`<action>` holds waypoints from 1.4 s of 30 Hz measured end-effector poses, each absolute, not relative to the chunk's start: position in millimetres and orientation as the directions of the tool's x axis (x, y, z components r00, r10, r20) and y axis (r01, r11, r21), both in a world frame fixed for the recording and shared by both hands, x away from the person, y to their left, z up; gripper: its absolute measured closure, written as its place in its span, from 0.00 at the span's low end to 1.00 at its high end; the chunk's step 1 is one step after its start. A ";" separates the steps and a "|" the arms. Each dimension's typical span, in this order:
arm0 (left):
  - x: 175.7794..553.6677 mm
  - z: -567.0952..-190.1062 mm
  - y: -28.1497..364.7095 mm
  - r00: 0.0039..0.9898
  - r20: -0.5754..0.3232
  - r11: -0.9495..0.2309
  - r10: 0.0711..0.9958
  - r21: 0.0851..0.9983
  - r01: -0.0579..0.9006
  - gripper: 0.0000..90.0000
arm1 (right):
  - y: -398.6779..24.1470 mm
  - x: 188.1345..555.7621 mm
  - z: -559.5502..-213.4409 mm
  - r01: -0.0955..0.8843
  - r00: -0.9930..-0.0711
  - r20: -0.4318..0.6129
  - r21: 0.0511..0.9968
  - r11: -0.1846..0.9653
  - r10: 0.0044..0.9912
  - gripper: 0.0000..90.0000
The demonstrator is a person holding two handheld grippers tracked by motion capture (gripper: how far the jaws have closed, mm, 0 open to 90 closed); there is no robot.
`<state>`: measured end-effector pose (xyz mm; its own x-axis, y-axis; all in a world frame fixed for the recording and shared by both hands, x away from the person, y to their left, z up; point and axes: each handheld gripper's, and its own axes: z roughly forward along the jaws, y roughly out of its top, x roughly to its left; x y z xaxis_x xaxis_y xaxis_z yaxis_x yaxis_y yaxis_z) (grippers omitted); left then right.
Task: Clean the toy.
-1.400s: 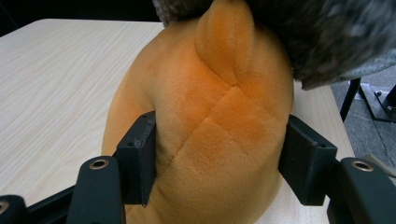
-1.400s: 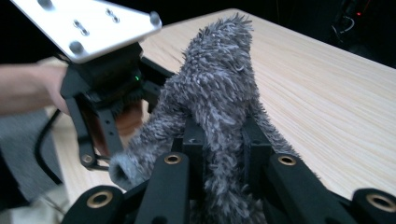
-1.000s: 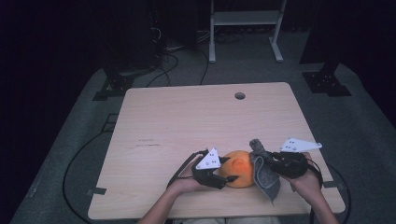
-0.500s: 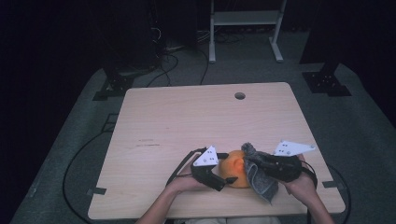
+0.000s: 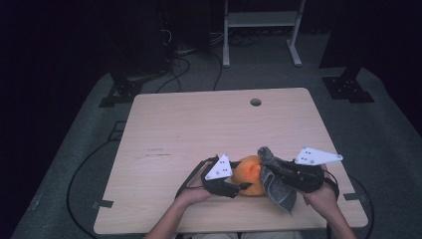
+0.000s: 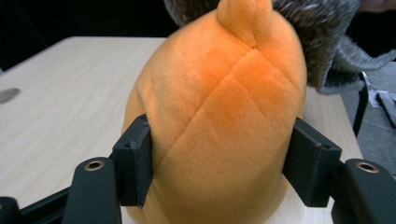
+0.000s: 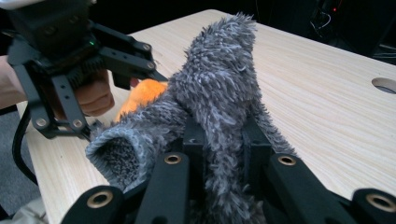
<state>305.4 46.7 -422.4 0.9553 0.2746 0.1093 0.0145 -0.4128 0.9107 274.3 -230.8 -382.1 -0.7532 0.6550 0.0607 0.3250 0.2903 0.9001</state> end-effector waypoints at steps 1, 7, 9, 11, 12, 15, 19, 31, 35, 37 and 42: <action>306.4 -421.2 49.2 0.955 0.107 -0.416 0.277 0.909 0.019 0.38 | -230.9 276.0 -384.3 0.332 -0.750 0.068 0.899 0.286 0.657 0.84; 311.0 -425.0 54.2 0.953 0.094 -0.450 0.289 0.892 0.048 0.39 | -234.4 289.6 -411.6 0.429 -0.722 0.129 0.854 0.294 0.680 0.84; 311.8 -420.6 55.4 0.949 0.093 -0.446 0.301 0.893 0.054 0.39 | -233.6 285.4 -402.6 0.403 -0.727 0.120 0.872 0.278 0.676 0.84; 311.8 -416.8 55.9 0.945 0.091 -0.437 0.314 0.898 0.059 0.39 | -231.6 279.5 -389.2 0.363 -0.744 0.123 0.900 0.242 0.657 0.84; 310.7 -416.3 54.9 0.946 0.095 -0.441 0.310 0.896 0.055 0.39 | -229.9 277.3 -384.2 0.348 -0.754 0.128 0.910 0.227 0.644 0.84; 309.3 -420.4 51.3 0.947 0.110 -0.481 0.302 0.875 0.052 0.39 | -219.6 277.2 -385.2 0.340 -0.765 0.112 0.906 0.251 0.634 0.84; 310.4 -429.6 52.2 0.959 0.075 -0.483 0.272 0.873 0.069 0.34 | -220.2 284.8 -405.9 0.400 -0.754 0.159 0.881 0.253 0.638 0.83; 316.7 -438.9 50.1 0.948 0.060 -0.476 0.312 0.874 0.101 0.26 | -228.4 292.4 -417.3 0.424 -0.718 0.124 0.858 0.290 0.685 0.83; 317.2 -440.2 49.7 0.946 0.056 -0.464 0.318 0.880 0.104 0.29 | -236.6 290.6 -415.5 0.443 -0.691 0.118 0.849 0.289 0.713 0.84; 317.3 -441.1 49.4 0.947 0.058 -0.461 0.317 0.882 0.101 0.30 | -233.1 285.7 -403.3 0.406 -0.714 0.127 0.876 0.259 0.689 0.84; 319.1 -439.3 54.2 0.954 0.028 -0.453 0.298 0.884 0.115 0.22 | -214.8 284.2 -404.0 0.370 -0.746 0.089 0.879 0.300 0.660 0.83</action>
<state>319.1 54.2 -439.3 0.9543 0.2976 0.0280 0.1151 -0.4525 0.8843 284.2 -214.8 -404.0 -0.7463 0.6596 0.0894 0.3702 0.2996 0.8793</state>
